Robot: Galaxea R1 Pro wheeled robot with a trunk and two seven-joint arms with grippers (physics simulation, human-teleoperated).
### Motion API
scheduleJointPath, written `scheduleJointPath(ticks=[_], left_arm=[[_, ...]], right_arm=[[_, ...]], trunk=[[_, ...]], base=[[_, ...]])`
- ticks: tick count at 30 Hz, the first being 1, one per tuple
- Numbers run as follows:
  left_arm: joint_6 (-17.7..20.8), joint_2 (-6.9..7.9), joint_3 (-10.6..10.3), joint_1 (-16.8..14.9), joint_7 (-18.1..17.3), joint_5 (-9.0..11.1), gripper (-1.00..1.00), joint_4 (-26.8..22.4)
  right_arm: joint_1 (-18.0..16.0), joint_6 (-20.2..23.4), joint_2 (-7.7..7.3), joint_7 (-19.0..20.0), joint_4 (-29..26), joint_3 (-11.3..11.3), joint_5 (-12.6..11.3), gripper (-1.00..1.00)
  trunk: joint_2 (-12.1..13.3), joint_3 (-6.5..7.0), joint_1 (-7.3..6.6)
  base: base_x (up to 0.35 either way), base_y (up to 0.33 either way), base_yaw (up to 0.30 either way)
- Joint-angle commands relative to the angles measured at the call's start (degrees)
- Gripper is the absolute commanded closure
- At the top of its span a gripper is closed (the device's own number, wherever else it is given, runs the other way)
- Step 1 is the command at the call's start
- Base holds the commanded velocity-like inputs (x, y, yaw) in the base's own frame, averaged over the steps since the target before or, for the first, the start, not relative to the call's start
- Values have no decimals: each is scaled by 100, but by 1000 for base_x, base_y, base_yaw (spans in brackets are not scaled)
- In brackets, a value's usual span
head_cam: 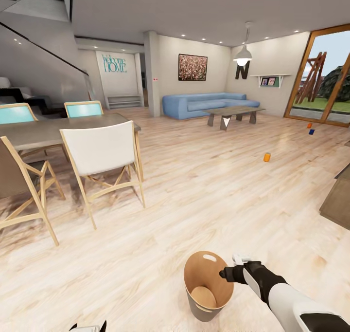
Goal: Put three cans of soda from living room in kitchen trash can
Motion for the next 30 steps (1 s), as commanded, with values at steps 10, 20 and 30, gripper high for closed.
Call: scheduleJointPath(ticks=[10,20,30], left_arm=[[-7,-1,6,0,8,4,-100,5],[-8,-1,6,0,2,4,-100,10],[0,-1,9,0,0,-3,-100,15]], right_arm=[[0,0,2,-2,0,5,-2,-100],[0,0,-3,-2,-1,5,-6,-100],[0,0,13,-2,-1,6,-6,-100]], trunk=[[0,0,0],[-7,-111,13],[-20,-332,39]], base=[[0,0,0],[0,0,0],[0,0,0]])
